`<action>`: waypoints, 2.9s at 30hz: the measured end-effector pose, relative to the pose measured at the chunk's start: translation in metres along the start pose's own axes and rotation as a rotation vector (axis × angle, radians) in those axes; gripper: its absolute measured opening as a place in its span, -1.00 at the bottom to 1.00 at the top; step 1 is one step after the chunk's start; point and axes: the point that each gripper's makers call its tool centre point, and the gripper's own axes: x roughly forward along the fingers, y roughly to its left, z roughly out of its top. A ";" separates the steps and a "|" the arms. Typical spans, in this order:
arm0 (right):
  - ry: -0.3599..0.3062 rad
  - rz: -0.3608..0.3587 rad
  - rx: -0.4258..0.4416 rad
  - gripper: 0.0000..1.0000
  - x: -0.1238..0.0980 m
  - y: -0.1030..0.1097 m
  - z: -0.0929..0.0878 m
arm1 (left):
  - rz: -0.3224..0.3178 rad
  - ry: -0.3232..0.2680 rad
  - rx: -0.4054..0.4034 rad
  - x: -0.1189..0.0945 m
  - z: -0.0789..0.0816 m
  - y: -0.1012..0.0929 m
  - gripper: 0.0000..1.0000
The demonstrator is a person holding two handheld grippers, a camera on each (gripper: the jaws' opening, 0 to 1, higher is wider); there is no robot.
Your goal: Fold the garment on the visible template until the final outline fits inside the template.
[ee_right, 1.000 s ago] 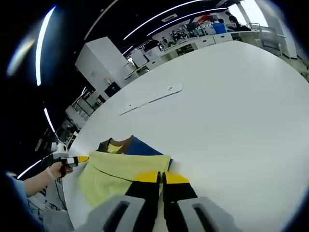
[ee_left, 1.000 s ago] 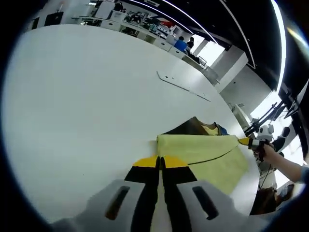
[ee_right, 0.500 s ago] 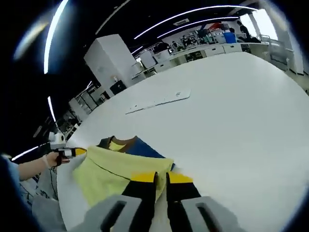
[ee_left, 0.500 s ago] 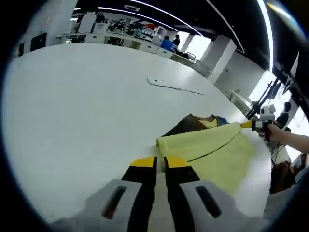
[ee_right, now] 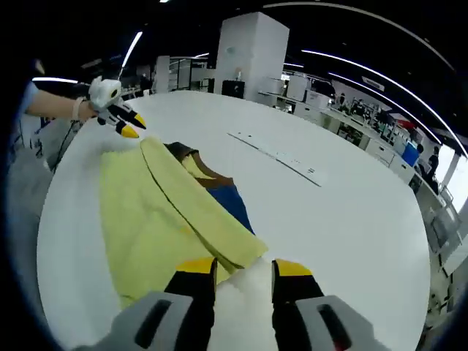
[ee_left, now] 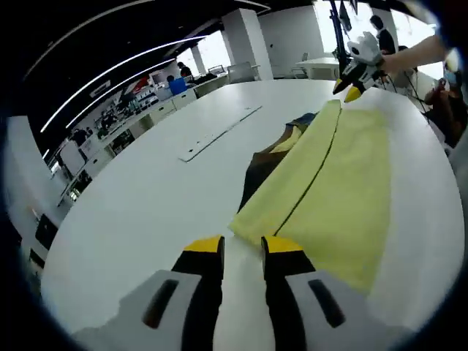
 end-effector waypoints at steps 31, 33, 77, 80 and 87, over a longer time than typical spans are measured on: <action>0.091 -0.065 -0.502 -1.00 0.020 0.006 0.000 | -0.006 0.114 0.465 0.018 -0.009 -0.013 -1.00; 0.078 -0.076 -0.485 -1.00 0.018 0.004 0.005 | 0.002 0.101 0.430 0.016 -0.005 -0.009 -1.00; -0.138 -0.065 0.154 0.34 0.038 -0.033 0.036 | -0.022 0.002 -0.143 0.034 0.030 0.026 0.21; -0.186 -0.055 0.221 0.49 0.032 -0.033 0.041 | -0.034 -0.021 -0.144 0.026 0.033 0.023 0.29; -0.224 -0.029 0.337 0.69 0.021 -0.035 0.041 | -0.059 -0.072 -0.253 0.011 0.038 0.022 0.60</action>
